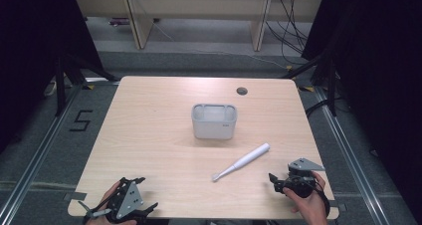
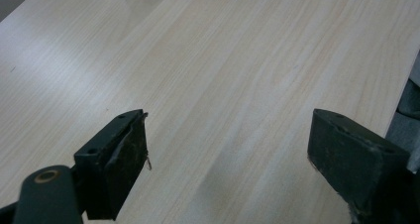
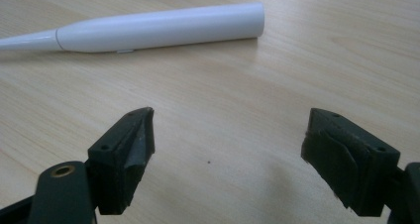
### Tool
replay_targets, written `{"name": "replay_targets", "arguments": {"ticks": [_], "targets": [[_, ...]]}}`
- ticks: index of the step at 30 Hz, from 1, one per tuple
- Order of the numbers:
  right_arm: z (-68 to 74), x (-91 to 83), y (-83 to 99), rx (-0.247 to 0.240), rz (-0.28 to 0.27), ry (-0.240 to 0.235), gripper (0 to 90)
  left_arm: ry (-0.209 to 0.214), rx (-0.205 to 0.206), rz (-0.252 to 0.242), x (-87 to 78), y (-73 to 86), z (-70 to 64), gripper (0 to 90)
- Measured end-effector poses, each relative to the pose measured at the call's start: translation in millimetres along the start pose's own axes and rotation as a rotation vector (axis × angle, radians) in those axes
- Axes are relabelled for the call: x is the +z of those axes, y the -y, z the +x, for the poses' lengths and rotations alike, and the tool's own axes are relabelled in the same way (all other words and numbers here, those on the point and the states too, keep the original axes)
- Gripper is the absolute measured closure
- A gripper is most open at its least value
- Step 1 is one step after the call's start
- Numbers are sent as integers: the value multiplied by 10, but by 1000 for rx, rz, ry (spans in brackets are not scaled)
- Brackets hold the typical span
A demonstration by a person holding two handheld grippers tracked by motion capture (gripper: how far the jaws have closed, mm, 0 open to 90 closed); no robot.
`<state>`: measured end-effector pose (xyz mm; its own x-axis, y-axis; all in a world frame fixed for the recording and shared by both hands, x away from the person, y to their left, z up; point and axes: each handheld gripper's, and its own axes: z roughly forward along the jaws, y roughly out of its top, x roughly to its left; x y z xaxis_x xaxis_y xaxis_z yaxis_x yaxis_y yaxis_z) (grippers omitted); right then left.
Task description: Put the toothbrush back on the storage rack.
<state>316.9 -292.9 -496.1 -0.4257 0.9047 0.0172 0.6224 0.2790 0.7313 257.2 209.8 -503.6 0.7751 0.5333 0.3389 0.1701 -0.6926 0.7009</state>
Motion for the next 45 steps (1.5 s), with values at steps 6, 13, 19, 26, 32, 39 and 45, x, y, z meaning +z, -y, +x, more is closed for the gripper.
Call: {"name": "replay_targets", "arguments": {"ticks": [6,13,19,26,32,39,45], "targets": [[-42,34,-41,-50,-34,4,199,24,8,14,-10,-2,14,151],[-45,77,-144,-9,-53,-24,182,23,7,10,-2,2,15,151],[-80,123,-268,-17,-92,3,216,21,10,16,-10,-4,17,151],[-97,191,-391,-25,-102,11,286,-2,12,6,13,3,11,151],[-99,231,-492,-11,-100,-14,405,26,20,18,-5,-1,26,151],[-50,261,-584,-77,-105,1,643,21,22,21,-7,-1,32,151],[-19,359,-654,-94,-88,-18,780,23,19,17,-1,-2,25,151]]}}
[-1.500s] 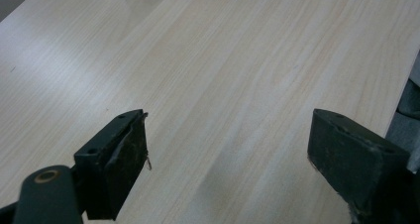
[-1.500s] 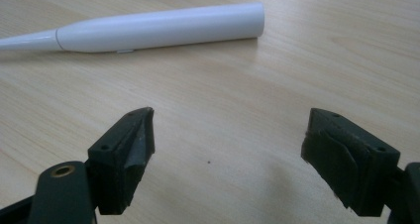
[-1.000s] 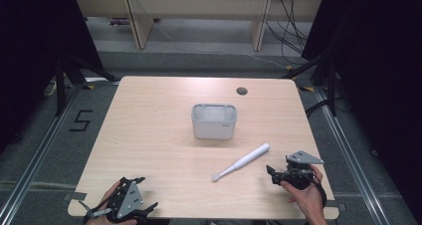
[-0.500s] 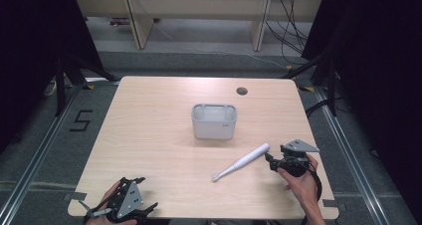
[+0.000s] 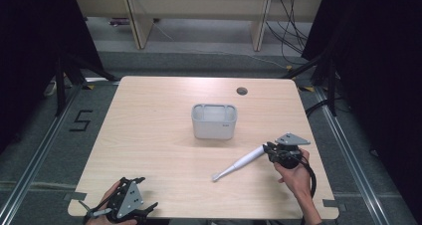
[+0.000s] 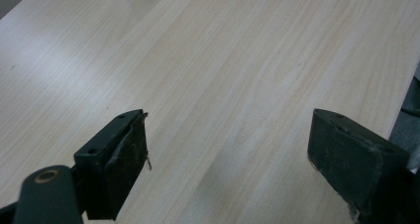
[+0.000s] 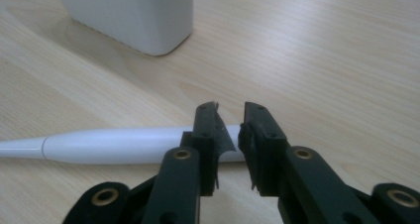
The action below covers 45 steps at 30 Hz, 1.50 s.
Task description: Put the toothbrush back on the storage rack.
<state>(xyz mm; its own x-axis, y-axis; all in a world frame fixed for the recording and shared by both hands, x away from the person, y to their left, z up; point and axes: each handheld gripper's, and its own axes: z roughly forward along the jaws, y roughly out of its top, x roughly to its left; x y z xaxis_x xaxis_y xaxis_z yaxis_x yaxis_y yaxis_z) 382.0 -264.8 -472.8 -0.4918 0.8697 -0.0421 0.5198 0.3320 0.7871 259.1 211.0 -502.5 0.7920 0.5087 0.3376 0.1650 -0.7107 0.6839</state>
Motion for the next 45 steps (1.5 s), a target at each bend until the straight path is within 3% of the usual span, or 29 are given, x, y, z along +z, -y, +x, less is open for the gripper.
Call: {"name": "replay_targets", "arguments": {"ticks": [6,7,13,18,19,21,24,25,28,29,32,36,43,45], "targets": [[9,155,-77,-49,10,-15,850,-1,-1,4,-3,4,4,151],[28,169,-99,-28,23,-23,855,0,3,5,-7,4,5,151],[59,306,-145,-70,55,-25,893,-11,-8,-7,1,3,3,151],[22,376,-139,-69,76,-26,900,-9,-7,-8,-1,4,0,151],[11,384,-135,-74,74,-21,900,-3,18,11,-13,0,15,151],[1,397,-132,-70,80,-21,900,-9,-5,-6,-4,2,-2,151],[11,400,-134,-36,104,-30,900,-1,4,3,-5,-1,6,151],[-21,428,-128,-75,91,-28,900,2,4,1,-6,0,2,151],[7,427,-126,-30,118,-32,900,0,2,-1,-4,-1,3,151],[-11,436,-118,-63,111,-28,900,-6,2,-2,-4,1,-1,151],[-7,434,-115,-69,127,-36,900,2,2,1,-1,2,4,151],[2,431,-112,-70,134,-38,900,-20,-9,-12,17,6,-15,151],[30,422,-115,-68,140,-52,900,3,4,0,-10,4,1,151],[36,422,-111,-80,143,-54,900,-15,-8,-14,4,4,-6,151]]}}
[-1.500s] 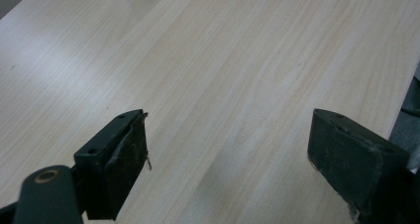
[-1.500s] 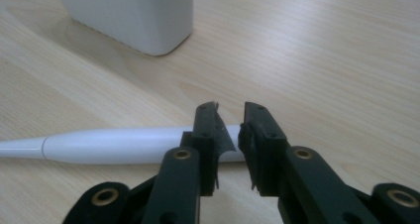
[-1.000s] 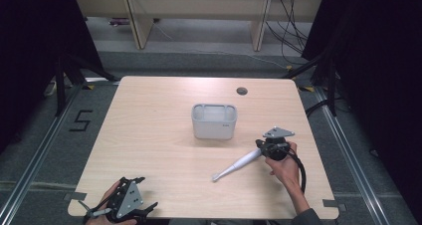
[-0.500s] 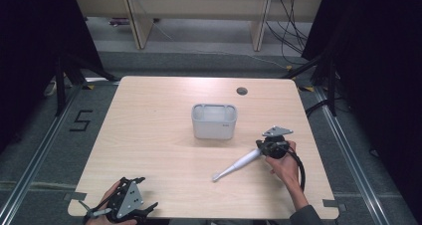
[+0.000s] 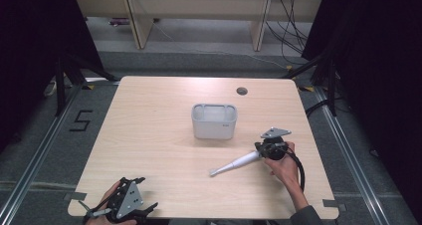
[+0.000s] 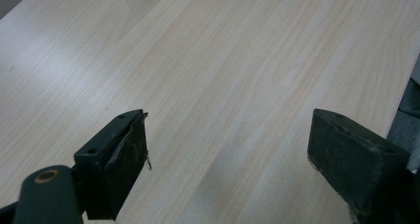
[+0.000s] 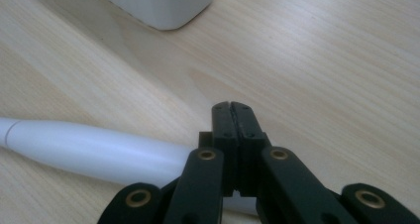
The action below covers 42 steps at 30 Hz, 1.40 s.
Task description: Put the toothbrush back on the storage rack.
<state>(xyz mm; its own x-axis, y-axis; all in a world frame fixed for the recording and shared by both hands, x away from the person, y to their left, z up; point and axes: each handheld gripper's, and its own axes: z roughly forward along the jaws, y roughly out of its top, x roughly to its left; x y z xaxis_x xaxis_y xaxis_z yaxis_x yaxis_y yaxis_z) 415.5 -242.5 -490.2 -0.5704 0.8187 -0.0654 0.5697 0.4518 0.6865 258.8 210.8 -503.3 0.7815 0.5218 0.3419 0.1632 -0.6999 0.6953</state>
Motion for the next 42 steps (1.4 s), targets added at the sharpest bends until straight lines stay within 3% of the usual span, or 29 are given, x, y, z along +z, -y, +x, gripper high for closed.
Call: {"name": "replay_targets", "arguments": {"ticks": [5,17,18,21,28,31,42], "targets": [[14,-14,5,-12,5,2,900,20,15,17,-13,-2,11,151],[60,-15,21,-27,22,-7,900,16,12,14,-15,-7,5,151],[78,-20,17,-10,27,-13,900,2,-2,-3,0,-5,-6,151],[82,-7,22,-39,20,-13,900,15,3,7,-8,-6,1,151],[109,-15,19,-51,29,-25,900,16,13,16,-15,-6,6,151],[122,-27,16,-35,35,-28,900,16,13,16,-14,-6,6,151],[158,-39,20,-71,41,-35,900,16,14,18,-17,-5,2,151]]}}
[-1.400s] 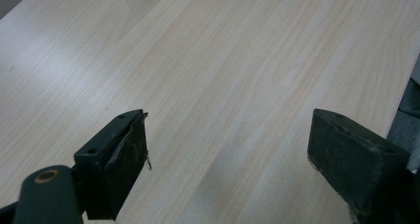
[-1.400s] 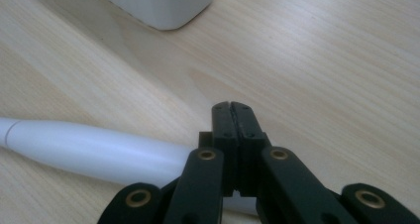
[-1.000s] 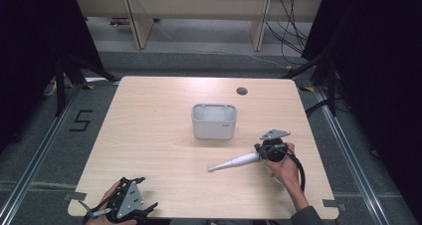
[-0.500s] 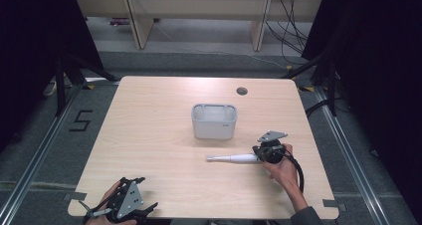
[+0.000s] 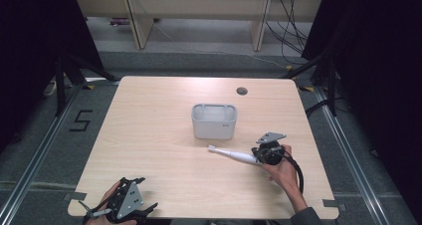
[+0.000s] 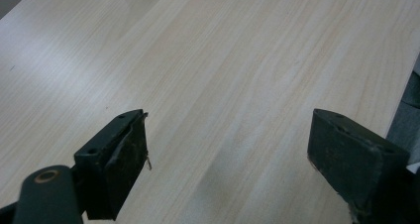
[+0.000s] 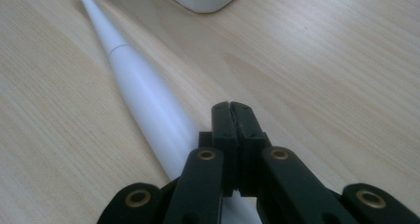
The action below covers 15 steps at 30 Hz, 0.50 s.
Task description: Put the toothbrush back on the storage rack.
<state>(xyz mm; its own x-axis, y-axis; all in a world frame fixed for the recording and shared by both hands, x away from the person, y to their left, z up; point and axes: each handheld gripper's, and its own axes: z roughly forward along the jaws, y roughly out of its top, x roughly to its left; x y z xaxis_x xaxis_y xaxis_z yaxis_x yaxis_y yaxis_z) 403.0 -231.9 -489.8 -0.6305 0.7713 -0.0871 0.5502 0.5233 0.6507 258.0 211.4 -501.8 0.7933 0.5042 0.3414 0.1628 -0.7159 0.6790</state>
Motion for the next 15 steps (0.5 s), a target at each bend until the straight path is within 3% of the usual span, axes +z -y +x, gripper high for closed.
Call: {"name": "replay_targets", "arguments": {"ticks": [5,6,8,9,13,14,15], "targets": [[26,-4,0,0,6,-5,900,-22,-6,-15,11,2,-6,151],[37,-1,-1,-4,8,-5,900,2,-2,-4,0,1,0,151],[41,-4,0,-8,12,-8,900,0,0,-1,1,1,1,151],[36,-1,0,-33,6,-13,900,1,-1,-1,1,1,-1,151],[65,-19,4,-1,16,-20,900,3,-5,-5,3,1,-6,151],[55,-20,12,-36,7,-15,900,2,-2,-4,3,1,-4,151],[61,-26,13,-40,8,-21,900,2,-3,-6,3,2,-6,151]]}}
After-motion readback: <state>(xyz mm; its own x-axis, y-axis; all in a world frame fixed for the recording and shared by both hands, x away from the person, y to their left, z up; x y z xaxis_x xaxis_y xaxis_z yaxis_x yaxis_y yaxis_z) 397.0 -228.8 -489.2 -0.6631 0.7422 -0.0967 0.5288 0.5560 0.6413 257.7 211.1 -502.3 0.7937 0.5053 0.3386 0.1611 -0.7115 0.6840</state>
